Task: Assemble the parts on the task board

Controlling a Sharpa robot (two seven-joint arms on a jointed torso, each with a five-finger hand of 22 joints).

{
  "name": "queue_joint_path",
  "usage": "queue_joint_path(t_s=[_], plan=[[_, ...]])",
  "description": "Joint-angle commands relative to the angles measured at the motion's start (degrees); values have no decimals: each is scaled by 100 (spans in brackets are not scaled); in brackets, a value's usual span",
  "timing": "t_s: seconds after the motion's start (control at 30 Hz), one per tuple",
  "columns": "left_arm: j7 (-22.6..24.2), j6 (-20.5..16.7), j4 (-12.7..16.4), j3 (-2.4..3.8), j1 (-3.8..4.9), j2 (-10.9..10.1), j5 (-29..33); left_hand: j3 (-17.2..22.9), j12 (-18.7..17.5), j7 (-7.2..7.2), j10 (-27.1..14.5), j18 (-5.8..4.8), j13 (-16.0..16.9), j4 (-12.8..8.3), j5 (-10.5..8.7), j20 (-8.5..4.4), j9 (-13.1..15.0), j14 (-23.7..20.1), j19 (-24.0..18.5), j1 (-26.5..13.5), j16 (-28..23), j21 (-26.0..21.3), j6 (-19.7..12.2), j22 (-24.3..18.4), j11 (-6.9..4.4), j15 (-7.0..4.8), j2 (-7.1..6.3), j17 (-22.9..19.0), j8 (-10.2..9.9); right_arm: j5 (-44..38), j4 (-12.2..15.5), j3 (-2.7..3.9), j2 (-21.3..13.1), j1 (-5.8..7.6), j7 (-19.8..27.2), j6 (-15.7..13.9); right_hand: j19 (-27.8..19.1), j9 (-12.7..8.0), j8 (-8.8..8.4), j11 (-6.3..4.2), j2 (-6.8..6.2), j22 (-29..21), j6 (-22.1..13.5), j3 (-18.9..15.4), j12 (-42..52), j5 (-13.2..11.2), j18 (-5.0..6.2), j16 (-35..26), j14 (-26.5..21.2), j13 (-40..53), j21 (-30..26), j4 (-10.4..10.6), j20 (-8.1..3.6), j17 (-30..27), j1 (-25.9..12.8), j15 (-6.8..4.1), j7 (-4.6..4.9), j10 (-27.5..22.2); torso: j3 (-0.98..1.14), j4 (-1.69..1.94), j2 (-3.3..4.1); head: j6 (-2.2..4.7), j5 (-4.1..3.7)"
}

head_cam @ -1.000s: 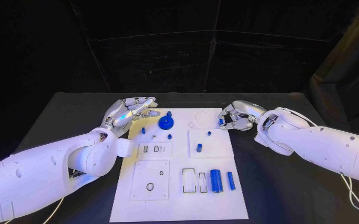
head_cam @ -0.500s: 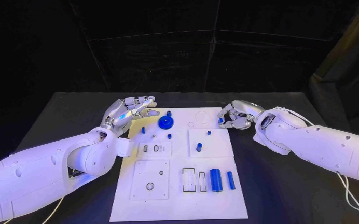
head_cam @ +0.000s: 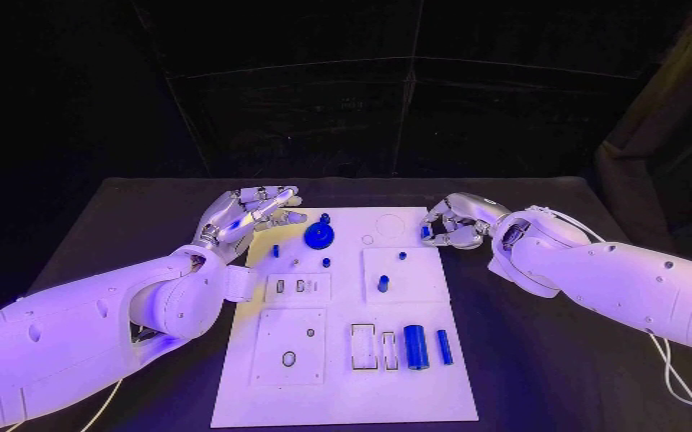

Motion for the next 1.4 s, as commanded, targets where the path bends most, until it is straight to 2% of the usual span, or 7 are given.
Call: queue_joint_path(t_s=[0.03, 0.57, 0.7, 0.83, 0.93, 1.17, 1.4], plan=[[15, 87, 4, 4, 5, 6, 3, 1, -38, 4, 48, 85, -9, -37, -3, 4, -6, 11, 42, 0, -17, -37, 37, -6, 3, 15, 45, 7, -27, -48, 9, 3, 4, 3, -23, 82, 5, 7, 37, -39, 56, 7, 41, 36, 30, -21, -90, -18, 328, 6, -10, -1, -11, 142, 16, -35, 0, 11, -1, 0, 2, -2, 4], [14, 89, -2, 4, 5, 7, 3, 1, -38, 4, 48, 85, -9, -37, -3, 4, -6, 11, 42, 0, -17, -37, 37, -6, 3, 15, 45, 7, -27, -53, 5, 3, 38, -15, -18, -14, 44, 29, 159, -93, 124, 77, 283, 141, 109, -86, -102, 10, 342, 77, 17, -43, -44, 201, -10, -76, -65, 67, 1, 1, 2, -13, 0], [12, 90, -3, 4, 5, 6, 3, 1, -38, 4, 48, 85, -9, -37, -3, 4, -6, 11, 42, 0, -17, -37, 37, -6, 3, 15, 45, 7, -27, -6, 1, 3, 38, -16, -30, -130, 61, 64, 295, -173, 291, 105, 552, 315, 163, -380, -106, 28, 351, 127, 30, -50, -89, 239, 6, -136, -164, 109, 0, 3, -3, -26, 1], [11, 90, -2, 3, 5, 3, 3, 1, -38, 4, 48, 85, -9, -37, -3, 4, -6, 11, 42, 0, -17, -37, 37, -6, 3, 15, 45, 7, -27, 84, 14, 3, 27, -17, -60, -327, 80, 103, 393, -254, 392, 139, 787, 488, 204, -400, -112, 51, 361, 168, 45, -91, -145, 285, 40, -202, -267, 148, 1, 5, -2, -29, -2], [11, 91, -1, 3, 5, 0, 3, 8, -53, 6, 55, 85, -9, -53, -3, 4, -7, 14, 48, -12, -32, -47, 40, -15, 4, 16, 47, 17, -37, 143, 36, 3, 20, -18, -67, -473, 87, 110, 405, -279, 414, 151, 831, 567, 204, -385, -115, 56, 364, 173, 50, -120, -174, 298, 48, -227, -293, 158, 2, 1, -4, -21, 3], [9, 92, 1, 3, 5, -17, 3, 8, -53, 6, 55, 85, -9, -53, -3, 4, -7, 14, 48, -12, -32, -47, 40, -16, 4, 16, 47, 17, -37, 295, 451, 7, -100, -14, -236, -725, 81, 102, 375, -282, 401, 136, 809, 656, 180, -352, -113, 50, 362, 163, 46, -151, -200, 290, 20, -240, -286, 155, -4, -4, -14, -10, 16], [2, 96, -26, 3, 8, -12, 3, 9, -56, 6, 56, 85, -9, -57, -3, 4, -7, 14, 49, -14, -36, -50, 41, -17, 4, 16, 47, 19, -39, 299, 1118, 12, -108, -3, -850, -786, 69, 83, 318, -263, 353, 111, 753, 730, 132, -350, -110, 25, 354, 135, 36, -171, -201, 250, -45, -231, -260, 137, -39, -6, -61, -31, 25]])
